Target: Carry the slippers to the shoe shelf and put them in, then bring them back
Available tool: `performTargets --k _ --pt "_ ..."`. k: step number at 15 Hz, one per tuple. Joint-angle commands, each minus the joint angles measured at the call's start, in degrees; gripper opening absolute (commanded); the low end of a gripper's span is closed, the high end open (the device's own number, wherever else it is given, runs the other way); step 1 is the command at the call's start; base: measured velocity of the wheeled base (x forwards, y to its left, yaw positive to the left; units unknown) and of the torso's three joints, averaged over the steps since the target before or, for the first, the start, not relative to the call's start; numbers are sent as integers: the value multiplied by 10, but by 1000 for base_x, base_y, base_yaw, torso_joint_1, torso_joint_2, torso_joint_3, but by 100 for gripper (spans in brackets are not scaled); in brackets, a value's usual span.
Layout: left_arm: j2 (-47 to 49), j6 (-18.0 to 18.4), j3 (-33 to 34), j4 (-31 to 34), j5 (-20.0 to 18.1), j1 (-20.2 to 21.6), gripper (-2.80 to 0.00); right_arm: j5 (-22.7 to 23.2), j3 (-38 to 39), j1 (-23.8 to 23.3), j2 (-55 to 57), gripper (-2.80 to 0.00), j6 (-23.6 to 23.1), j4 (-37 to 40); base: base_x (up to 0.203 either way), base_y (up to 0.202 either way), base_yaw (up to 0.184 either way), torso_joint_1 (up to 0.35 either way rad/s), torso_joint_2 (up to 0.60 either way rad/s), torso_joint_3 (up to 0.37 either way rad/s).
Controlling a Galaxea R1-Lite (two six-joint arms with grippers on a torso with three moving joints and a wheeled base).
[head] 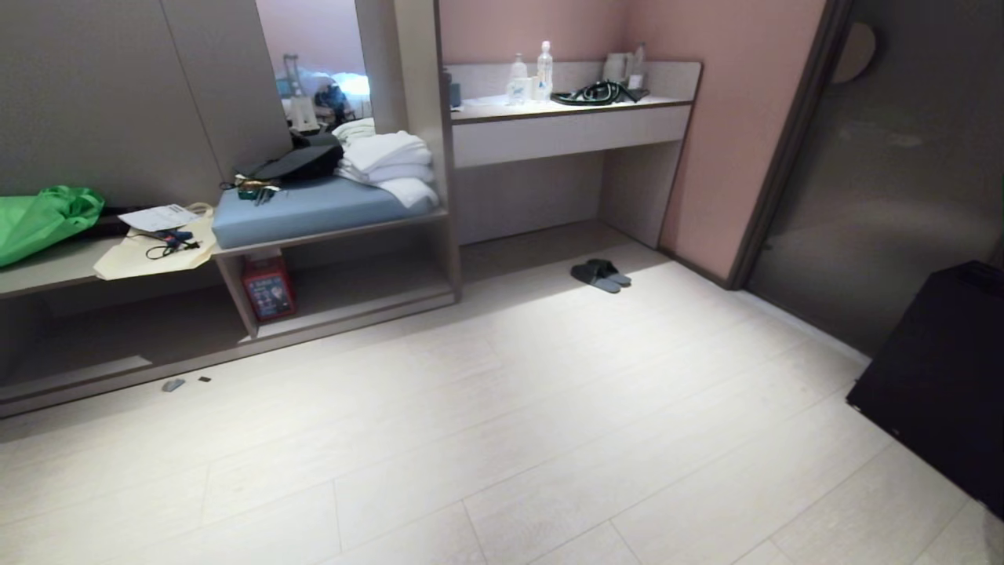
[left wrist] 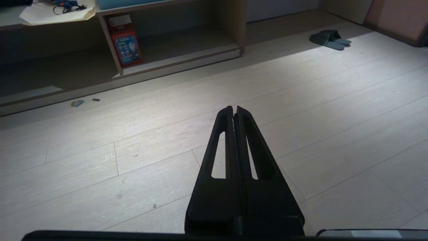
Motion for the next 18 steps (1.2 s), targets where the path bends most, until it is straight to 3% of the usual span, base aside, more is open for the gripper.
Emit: performTargets --k 1,18 --pt "1 0 0 0 0 0 -280 0 1 0 1 -280 1 0 0 0 0 0 0 0" --pt "1 -3 0 1 0 0 -280 0 0 0 1 -280 -7 0 0 0 0 0 0 0"
